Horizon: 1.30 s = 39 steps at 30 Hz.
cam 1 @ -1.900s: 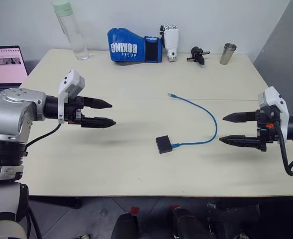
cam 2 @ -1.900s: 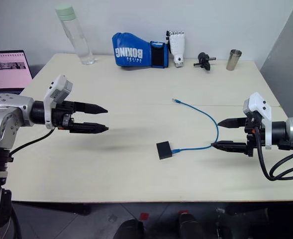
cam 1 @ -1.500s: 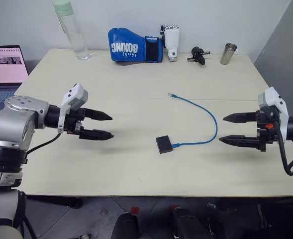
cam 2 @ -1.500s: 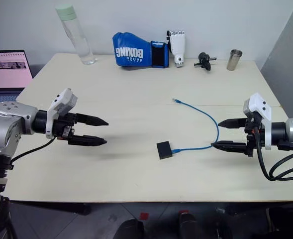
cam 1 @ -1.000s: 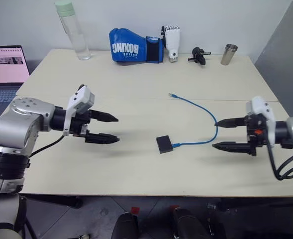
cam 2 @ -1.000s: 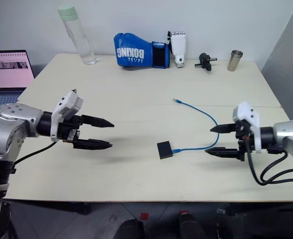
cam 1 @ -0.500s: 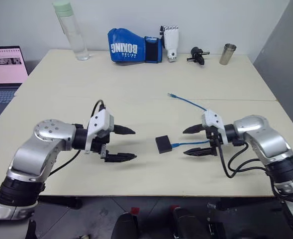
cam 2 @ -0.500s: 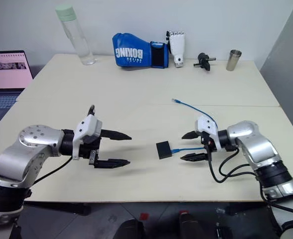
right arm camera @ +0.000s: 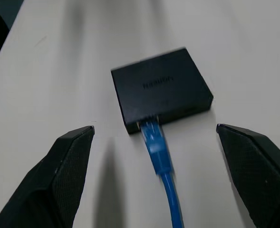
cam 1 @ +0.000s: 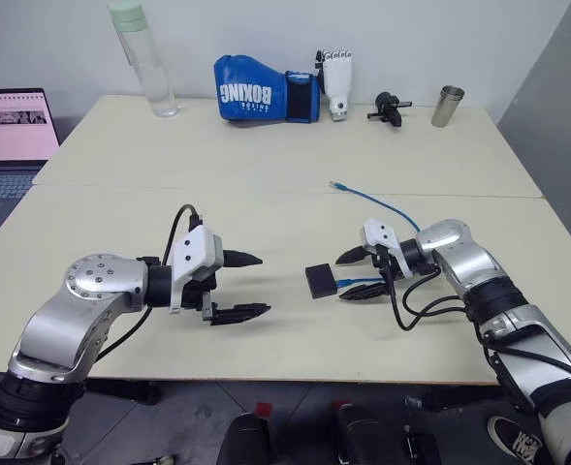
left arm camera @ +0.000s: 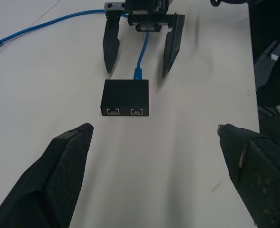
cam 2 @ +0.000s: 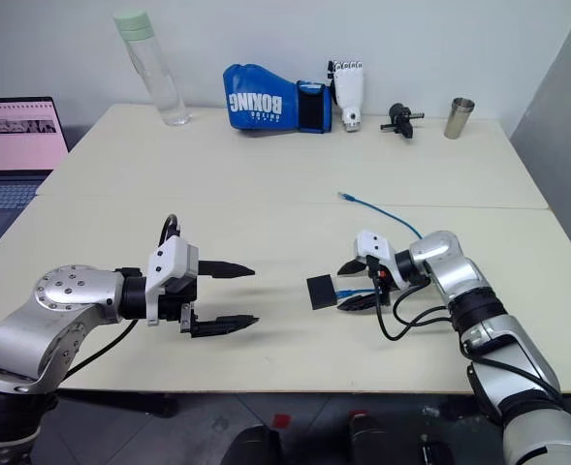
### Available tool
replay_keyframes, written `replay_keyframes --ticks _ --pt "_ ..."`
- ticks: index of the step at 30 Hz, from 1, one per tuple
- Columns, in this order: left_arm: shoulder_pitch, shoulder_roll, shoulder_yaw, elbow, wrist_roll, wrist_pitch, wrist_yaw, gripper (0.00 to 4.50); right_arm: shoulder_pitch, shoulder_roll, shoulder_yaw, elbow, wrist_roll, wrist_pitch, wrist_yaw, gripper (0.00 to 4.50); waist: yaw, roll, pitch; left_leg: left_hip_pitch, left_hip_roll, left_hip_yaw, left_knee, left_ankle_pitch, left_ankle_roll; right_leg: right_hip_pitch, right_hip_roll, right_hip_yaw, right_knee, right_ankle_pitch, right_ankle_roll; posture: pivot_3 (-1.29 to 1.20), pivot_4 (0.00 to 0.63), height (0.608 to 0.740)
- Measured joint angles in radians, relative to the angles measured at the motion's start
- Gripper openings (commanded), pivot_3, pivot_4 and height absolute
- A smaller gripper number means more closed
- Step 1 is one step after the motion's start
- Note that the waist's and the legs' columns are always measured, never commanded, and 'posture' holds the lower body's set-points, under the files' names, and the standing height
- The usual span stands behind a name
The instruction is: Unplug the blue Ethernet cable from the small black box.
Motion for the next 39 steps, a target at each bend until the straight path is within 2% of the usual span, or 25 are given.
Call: replay_keyframes --ticks 5,8,13,21,22,24,29,32,36,39 --pt "0.018 0.011 0.006 -0.013 -0.004 0.006 0.008 4.49 -0.018 -0.009 -0.002 0.066 -0.021 -0.043 0.028 4.36 -0.001 0.000 0.000 0.001 0.000 0.000 0.000 0.000 0.000 0.000 0.000 0.000 0.000 0.000 0.000 0.00 0.150 0.740" --pt "-0.004 0.011 0.006 -0.005 -0.003 0.007 0.016 4.50 -0.044 0.011 -0.009 0.124 -0.039 -0.074 0.024 3.87 -0.001 0.000 0.000 0.002 0.000 0.000 0.000 0.000 0.000 0.002 0.000 0.000 0.000 0.000 0.000 0.00 0.150 0.740" --pt "-0.057 0.004 0.004 -0.001 -0.003 0.016 0.026 4.50 -0.064 0.052 -0.030 0.184 -0.052 -0.090 0.010 2.58 -0.002 0.000 0.000 0.002 0.000 0.000 0.000 0.000 0.000 0.002 0.000 0.000 0.000 0.000 0.000 0.00 0.150 0.740" --pt "-0.058 -0.002 -0.009 0.005 -0.003 0.015 0.025 4.50 -0.064 0.062 -0.037 0.193 -0.071 -0.102 0.023 0.76 -0.002 0.000 0.000 0.002 0.000 0.000 0.000 0.000 0.000 0.002 0.000 0.000 0.000 0.000 0.000 0.00 0.150 0.740" --pt "-0.059 -0.002 -0.009 0.009 -0.003 0.015 0.025 4.50 -0.064 0.061 -0.038 0.193 -0.075 -0.105 0.025 0.43 -0.002 0.000 0.000 0.002 0.000 0.000 0.000 0.000 0.000 0.002 0.000 0.000 0.000 0.000 0.000 0.00 0.150 0.740" --pt "-0.061 -0.006 -0.010 0.013 -0.003 0.015 0.026 4.50 -0.064 0.061 -0.040 0.195 -0.083 -0.119 0.025 0.09 -0.001 0.000 0.000 0.002 0.000 0.000 0.000 0.000 0.000 0.002 0.000 0.000 0.000 0.000 0.000 0.00 0.150 0.740" --pt "-0.065 -0.013 -0.010 0.027 -0.003 0.016 0.029 4.50 -0.060 0.036 -0.046 0.185 -0.090 -0.142 0.009 0.06 0.000 0.000 0.000 0.001 0.000 0.000 0.000 0.000 0.000 0.002 0.000 0.000 0.000 0.000 0.000 0.00 0.150 0.740" --pt "-0.095 -0.031 -0.001 0.058 -0.041 0.068 0.044 4.50 -0.028 -0.031 -0.095 0.054 -0.087 -0.168 -0.034 0.06 0.002 0.001 0.001 0.000 0.000 -0.001 0.000 0.000 0.000 0.001 0.000 0.000 0.000 0.000 0.000 0.00 0.150 0.740" --pt "-0.258 -0.076 0.075 0.155 -0.177 0.241 0.106 4.50 -0.016 -0.103 -0.201 -0.187 -0.099 -0.234 -0.212 0.06 0.001 0.002 0.001 0.000 0.000 -0.003 0.001 0.000 0.000 0.001 0.000 -0.002 0.001 0.000 0.000 0.00 0.150 0.740" --pt "-0.305 -0.093 0.090 0.185 -0.229 0.287 0.104 4.50 0.028 -0.117 -0.231 -0.266 -0.175 -0.329 -0.374 0.06 -0.004 0.002 0.001 0.000 0.000 -0.002 -0.001 0.000 0.000 0.001 0.000 -0.001 0.000 0.000 0.000 0.00 0.150 0.740"
